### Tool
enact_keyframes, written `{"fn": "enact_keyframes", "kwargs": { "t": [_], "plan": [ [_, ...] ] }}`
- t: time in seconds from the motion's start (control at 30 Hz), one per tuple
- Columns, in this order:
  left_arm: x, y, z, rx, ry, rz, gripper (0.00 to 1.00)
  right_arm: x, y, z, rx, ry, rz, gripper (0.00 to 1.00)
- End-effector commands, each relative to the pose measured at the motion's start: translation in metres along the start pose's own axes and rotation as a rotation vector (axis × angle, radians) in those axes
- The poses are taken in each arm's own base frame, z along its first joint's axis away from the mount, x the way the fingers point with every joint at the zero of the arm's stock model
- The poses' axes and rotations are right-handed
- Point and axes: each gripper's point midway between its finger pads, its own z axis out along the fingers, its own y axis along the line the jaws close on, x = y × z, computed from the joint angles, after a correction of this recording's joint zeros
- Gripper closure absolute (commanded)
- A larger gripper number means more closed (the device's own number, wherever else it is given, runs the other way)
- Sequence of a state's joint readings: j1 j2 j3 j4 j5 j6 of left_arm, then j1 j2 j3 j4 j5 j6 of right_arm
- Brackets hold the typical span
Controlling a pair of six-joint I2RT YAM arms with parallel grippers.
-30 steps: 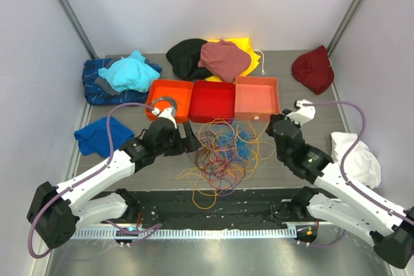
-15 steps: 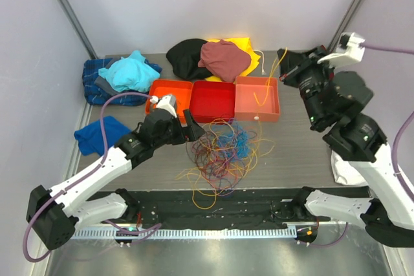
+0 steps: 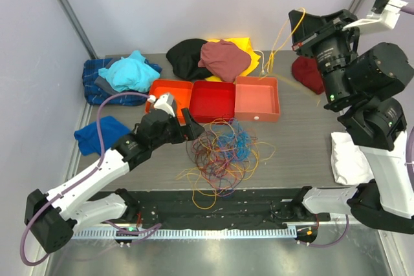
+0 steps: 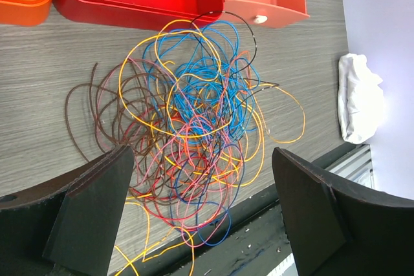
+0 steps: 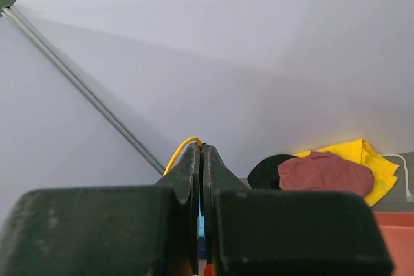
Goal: Untangle the cables
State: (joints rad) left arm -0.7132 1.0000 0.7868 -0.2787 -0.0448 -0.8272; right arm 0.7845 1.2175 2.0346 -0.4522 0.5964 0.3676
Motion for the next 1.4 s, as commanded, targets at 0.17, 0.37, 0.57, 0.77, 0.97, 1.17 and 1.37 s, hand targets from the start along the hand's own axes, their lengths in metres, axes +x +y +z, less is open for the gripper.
{"fn": "enact_keyframes", "kwargs": {
  "t": [0.17,0.37,0.57,0.77,0.97,1.17,1.37],
  "plan": [
    [-0.002,0.011,-0.017,-0.009,-0.059,0.021,0.06,0.059,-0.044,0.012,0.157,0.047,-0.157,0.99],
    [0.005,0.030,-0.037,-0.054,-0.075,0.036,0.06,0.092,-0.079,0.033,0.275,0.068,-0.246,0.99],
    [0.013,0.045,-0.048,-0.087,-0.073,0.039,0.05,0.117,-0.119,0.068,0.329,0.109,-0.235,0.99],
    [0.016,0.050,-0.050,-0.103,-0.068,0.040,0.05,0.122,-0.146,0.100,0.358,0.108,-0.203,0.99],
    [0.017,0.051,-0.047,-0.108,-0.067,0.036,0.04,0.146,-0.179,0.118,0.388,0.150,-0.183,0.99],
    [0.020,0.053,-0.042,-0.114,-0.057,0.034,0.05,0.191,-0.217,0.118,0.419,0.211,-0.165,0.99],
    [0.023,0.053,-0.037,-0.113,-0.042,0.028,0.04,0.234,-0.248,0.116,0.467,0.282,-0.172,0.99]
  ]
}}
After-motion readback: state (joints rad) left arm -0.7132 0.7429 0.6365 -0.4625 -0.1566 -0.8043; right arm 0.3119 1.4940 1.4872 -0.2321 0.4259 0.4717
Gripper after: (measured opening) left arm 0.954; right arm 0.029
